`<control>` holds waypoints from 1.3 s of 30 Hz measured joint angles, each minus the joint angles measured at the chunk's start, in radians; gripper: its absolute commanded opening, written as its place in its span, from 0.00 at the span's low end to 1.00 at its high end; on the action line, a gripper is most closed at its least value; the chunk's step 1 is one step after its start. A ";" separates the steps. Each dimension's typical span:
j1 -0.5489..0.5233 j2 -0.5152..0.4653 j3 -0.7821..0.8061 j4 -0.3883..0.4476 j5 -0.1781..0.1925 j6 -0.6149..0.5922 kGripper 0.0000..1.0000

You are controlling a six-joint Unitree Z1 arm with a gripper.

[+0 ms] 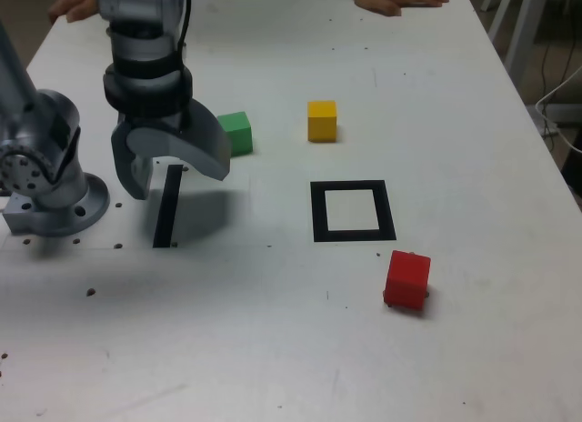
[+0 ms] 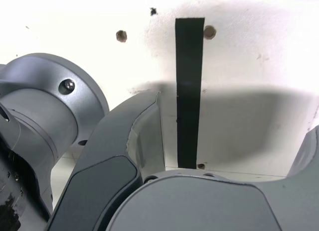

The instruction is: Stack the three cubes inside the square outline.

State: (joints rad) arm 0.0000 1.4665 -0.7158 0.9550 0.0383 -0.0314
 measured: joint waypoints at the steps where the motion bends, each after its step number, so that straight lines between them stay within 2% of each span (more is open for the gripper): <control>1: 0.000 0.001 -0.001 0.001 0.004 0.000 1.00; 6: 0.000 0.008 -0.002 0.000 0.010 -0.004 1.00; 9: 0.000 0.009 0.001 -0.008 0.000 -0.005 1.00; 15: 0.000 0.009 0.029 -0.042 -0.060 -0.005 1.00; 18: 0.000 0.008 0.021 -0.047 -0.066 -0.005 1.00; 27: -0.010 0.009 -0.101 0.017 -0.010 -0.006 0.99; 39: -0.150 0.105 -0.292 0.105 0.007 -0.012 0.98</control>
State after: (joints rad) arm -0.1499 1.5717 -1.0077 1.0598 0.0450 -0.0437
